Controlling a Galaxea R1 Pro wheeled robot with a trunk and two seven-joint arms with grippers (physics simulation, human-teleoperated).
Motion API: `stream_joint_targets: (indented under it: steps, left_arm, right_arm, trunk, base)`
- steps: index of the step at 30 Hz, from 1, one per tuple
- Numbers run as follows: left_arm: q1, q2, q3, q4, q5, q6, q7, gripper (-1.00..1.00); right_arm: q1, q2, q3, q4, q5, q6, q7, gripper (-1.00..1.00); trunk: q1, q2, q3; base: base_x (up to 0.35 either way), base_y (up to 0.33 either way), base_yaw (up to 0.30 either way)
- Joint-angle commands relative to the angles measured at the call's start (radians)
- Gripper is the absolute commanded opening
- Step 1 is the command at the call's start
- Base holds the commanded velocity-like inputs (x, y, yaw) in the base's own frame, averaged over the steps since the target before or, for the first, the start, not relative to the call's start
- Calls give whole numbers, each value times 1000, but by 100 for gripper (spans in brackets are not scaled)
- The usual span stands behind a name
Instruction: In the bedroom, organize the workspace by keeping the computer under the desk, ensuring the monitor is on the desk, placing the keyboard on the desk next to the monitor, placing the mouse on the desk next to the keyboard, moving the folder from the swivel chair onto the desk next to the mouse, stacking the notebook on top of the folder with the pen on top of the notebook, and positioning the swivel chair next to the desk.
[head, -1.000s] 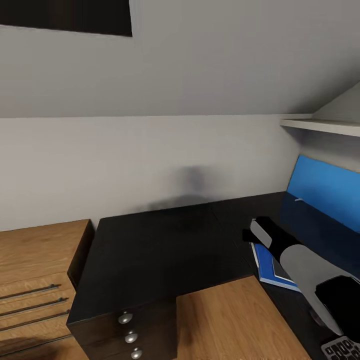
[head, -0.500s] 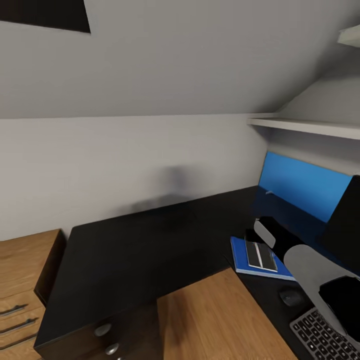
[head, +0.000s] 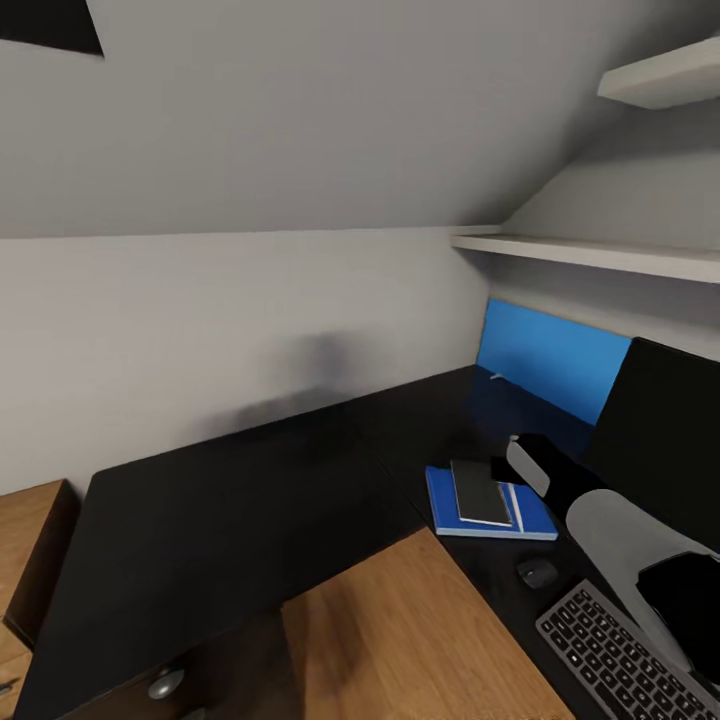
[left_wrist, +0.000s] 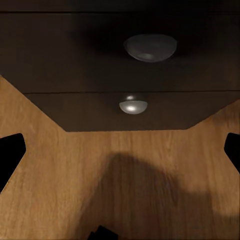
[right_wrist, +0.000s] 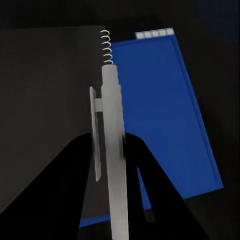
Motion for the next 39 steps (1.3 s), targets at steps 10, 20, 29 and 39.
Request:
stream_joint_targets:
  steps: [10, 20, 29, 39]
  left_arm:
    - [0, 0, -1, 36, 6, -51, -2, 100]
    - [0, 0, -3, 39, 8, -52, -1, 100]
    - [0, 0, -5, 54, 5, -52, -1, 100]
    - [0, -1, -6, 59, 3, -52, -2, 100]
  right_arm:
    - [-1, 4, 19, -4, -9, -63, -6, -100]
    - [-1, 5, 21, -4, -11, -79, 0, -100]
    - [-1, 4, 19, -2, -6, -79, 132, -100]
    - [-1, 4, 18, -1, -4, -85, 151, -100]
  trunk:
    - [0, -1, -1]
    - [0, -1, -1]
    - [0, -1, -1]
    - [0, -1, -1]
  base:
    - [94, 0, -22]
    - [31, 0, 0]
    - [1, 0, 0]
    - [0, 0, 0]
